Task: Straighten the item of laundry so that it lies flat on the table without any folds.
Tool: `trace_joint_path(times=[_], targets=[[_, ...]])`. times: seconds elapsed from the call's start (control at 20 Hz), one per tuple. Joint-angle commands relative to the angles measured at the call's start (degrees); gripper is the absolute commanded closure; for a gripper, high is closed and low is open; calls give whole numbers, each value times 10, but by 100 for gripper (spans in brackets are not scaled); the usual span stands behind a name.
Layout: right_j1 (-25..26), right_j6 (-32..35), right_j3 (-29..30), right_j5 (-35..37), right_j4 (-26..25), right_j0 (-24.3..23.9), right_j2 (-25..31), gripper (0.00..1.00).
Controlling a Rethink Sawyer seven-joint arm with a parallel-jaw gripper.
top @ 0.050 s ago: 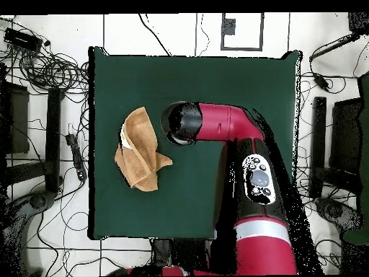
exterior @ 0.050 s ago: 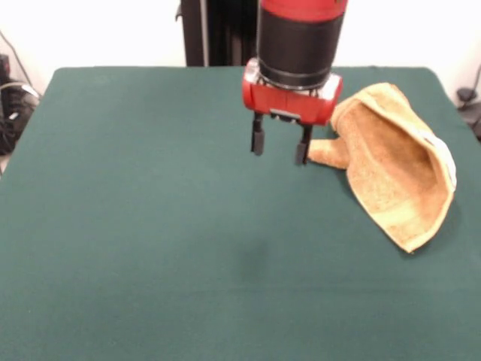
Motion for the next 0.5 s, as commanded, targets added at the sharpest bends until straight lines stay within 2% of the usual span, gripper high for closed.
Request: trace_joint_path(times=[0.05,0.2,0.5], targets=[[68,-77,-35,-9,-6,18,113,0],[86,-77,-79,32,-2,28,119,0],[78,-15,-91,54,6,58,104,0]])
